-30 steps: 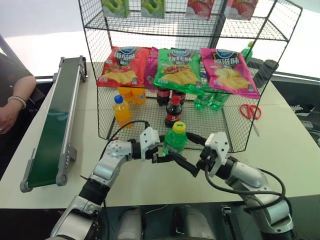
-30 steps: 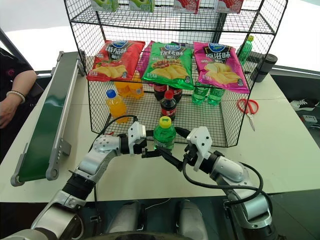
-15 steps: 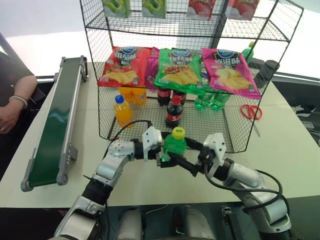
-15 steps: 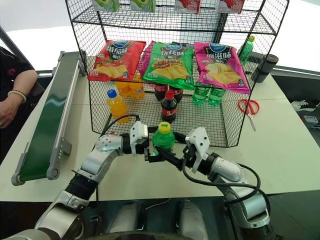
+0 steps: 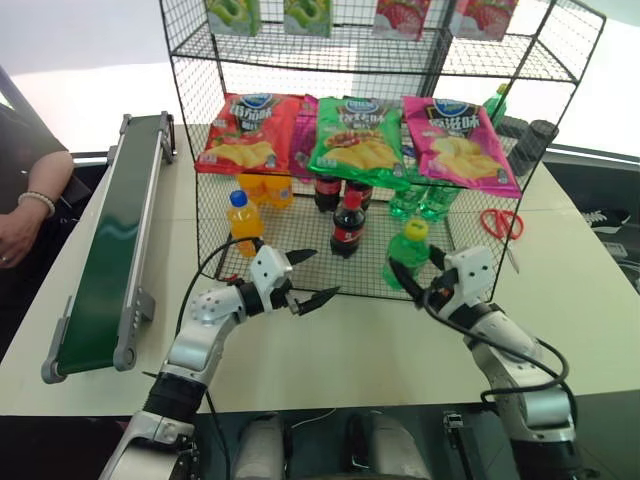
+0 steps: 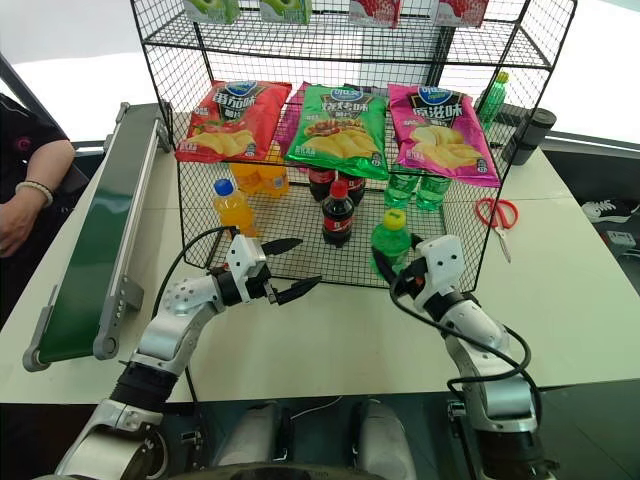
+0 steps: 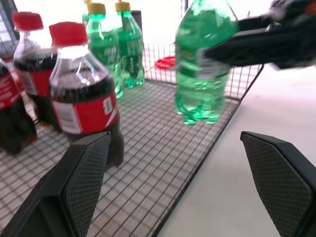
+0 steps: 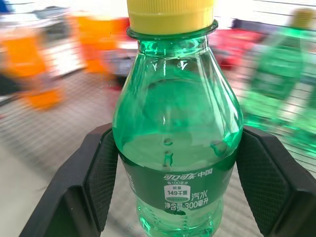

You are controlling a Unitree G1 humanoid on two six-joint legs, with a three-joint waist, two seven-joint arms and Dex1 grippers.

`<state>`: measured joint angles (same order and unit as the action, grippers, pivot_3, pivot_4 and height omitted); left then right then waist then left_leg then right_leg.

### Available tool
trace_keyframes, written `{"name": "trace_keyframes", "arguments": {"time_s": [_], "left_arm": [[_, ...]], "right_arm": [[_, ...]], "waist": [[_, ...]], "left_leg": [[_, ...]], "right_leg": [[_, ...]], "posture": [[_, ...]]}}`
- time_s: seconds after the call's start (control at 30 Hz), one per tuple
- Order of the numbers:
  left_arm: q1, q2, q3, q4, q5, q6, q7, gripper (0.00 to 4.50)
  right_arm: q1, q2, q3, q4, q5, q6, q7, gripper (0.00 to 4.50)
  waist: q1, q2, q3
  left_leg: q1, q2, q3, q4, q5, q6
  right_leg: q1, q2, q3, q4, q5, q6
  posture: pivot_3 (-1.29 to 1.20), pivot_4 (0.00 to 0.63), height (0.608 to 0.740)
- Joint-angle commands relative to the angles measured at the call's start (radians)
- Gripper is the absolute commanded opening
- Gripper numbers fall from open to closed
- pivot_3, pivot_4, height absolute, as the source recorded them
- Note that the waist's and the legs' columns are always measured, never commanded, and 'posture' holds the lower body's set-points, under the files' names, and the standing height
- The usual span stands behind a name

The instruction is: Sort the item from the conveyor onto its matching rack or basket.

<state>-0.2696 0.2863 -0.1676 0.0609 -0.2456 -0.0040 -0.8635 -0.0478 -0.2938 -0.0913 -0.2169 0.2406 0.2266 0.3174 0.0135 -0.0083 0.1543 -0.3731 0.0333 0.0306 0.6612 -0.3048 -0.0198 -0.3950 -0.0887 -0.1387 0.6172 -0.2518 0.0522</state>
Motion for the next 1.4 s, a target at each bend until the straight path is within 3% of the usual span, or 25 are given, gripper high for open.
{"name": "trace_keyframes", "arguments": {"time_s": [0.03, 0.33, 0.67, 0.77, 1.03, 1.4], "left_arm": [[0.018, 0.002, 0.004, -0.094, -0.023, 0.016, 0.009, 4.47], [0.04, 0.009, -0.013, -0.145, -0.018, 0.044, 0.016, 4.47], [0.035, 0.006, -0.019, -0.135, -0.017, 0.047, 0.012, 4.47], [0.032, 0.004, -0.021, -0.132, -0.016, 0.047, 0.011, 4.5], [0.026, 0.006, -0.019, -0.128, -0.016, 0.049, 0.006, 4.5], [0.048, 0.041, 0.022, -0.157, -0.03, 0.098, 0.032, 4.5]], "right_arm": [[-0.084, 0.028, -0.074, 0.113, -0.026, -0.114, -0.079, 2.96], [-0.218, 0.041, -0.097, 0.383, -0.044, -0.248, -0.087, 2.96], [-0.244, 0.058, -0.088, 0.446, -0.031, -0.268, -0.055, 2.96], [-0.232, 0.058, -0.089, 0.437, -0.033, -0.268, -0.052, 4.48], [-0.161, 0.029, -0.077, 0.334, -0.055, -0.252, -0.039, 4.48], [0.147, -0.067, -0.075, -0.103, -0.029, -0.097, 0.035, 4.48]], "waist": [[0.0, 0.001, 0.0], [-0.003, 0.004, 0.0], [-0.002, 0.005, -0.001], [-0.002, 0.006, -0.001], [-0.001, 0.006, -0.001], [-0.001, 0.007, -0.002]], "left_leg": [[0.0, 0.0, 0.0, 0.0, 0.0, 0.0], [0.001, 0.0, 0.0, 0.0, 0.0, 0.0], [0.001, 0.0, 0.001, 0.0, 0.0, 0.0], [0.001, 0.0, 0.001, 0.0, 0.0, 0.0], [0.001, 0.0, 0.001, 0.0, 0.0, 0.0], [0.001, 0.001, 0.0, 0.0, 0.0, 0.0]], "right_leg": [[0.0, 0.0, 0.0, 0.0, 0.0, 0.0], [0.0, 0.001, 0.001, 0.002, 0.0, 0.0], [0.0, 0.001, 0.001, 0.002, 0.0, 0.0], [0.0, 0.001, 0.001, 0.002, 0.0, 0.0], [0.0, 0.0, 0.001, 0.002, 0.0, 0.0], [0.0, 0.0, 0.001, 0.002, 0.0, 0.0]], "posture": [[0.0, 0.15, 0.74], [0.0, 0.15, 0.74], [0.0, 0.15, 0.74], [0.0, 0.15, 0.74], [0.0, 0.15, 0.74], [0.0, 0.15, 0.74]]}}
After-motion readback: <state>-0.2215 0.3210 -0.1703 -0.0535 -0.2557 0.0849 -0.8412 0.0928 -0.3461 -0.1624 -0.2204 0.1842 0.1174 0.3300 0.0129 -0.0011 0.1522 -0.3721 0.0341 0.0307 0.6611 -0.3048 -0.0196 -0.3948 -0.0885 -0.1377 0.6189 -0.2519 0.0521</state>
